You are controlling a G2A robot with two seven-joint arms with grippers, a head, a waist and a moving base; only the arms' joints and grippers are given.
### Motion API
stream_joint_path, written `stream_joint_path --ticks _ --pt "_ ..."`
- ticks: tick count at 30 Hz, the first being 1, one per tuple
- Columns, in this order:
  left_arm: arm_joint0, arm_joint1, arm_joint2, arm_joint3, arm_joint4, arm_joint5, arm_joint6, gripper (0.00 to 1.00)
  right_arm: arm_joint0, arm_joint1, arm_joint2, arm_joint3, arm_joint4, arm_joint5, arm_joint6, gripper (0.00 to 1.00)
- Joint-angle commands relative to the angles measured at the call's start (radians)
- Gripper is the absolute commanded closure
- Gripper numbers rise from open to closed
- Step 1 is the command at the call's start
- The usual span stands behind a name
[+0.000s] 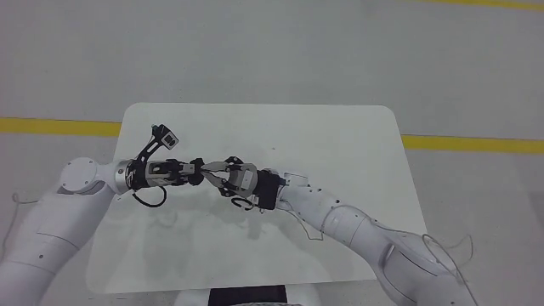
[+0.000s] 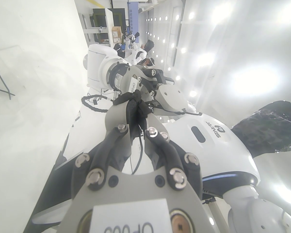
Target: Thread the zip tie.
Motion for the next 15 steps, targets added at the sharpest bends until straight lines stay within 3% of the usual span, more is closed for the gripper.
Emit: stream_joint_path --ticks 1,15 --pt "0.000 0.000 0.000 0.000 0.000 0.000 0.000 1.00 0.003 -0.004 -0.004 0.007 0.001 0.000 -0.003 1.00" --pt "0.000 0.000 0.000 0.000 0.000 0.000 0.000 1.00 0.022 -0.024 -0.023 0.048 0.010 0.000 -0.023 1.00"
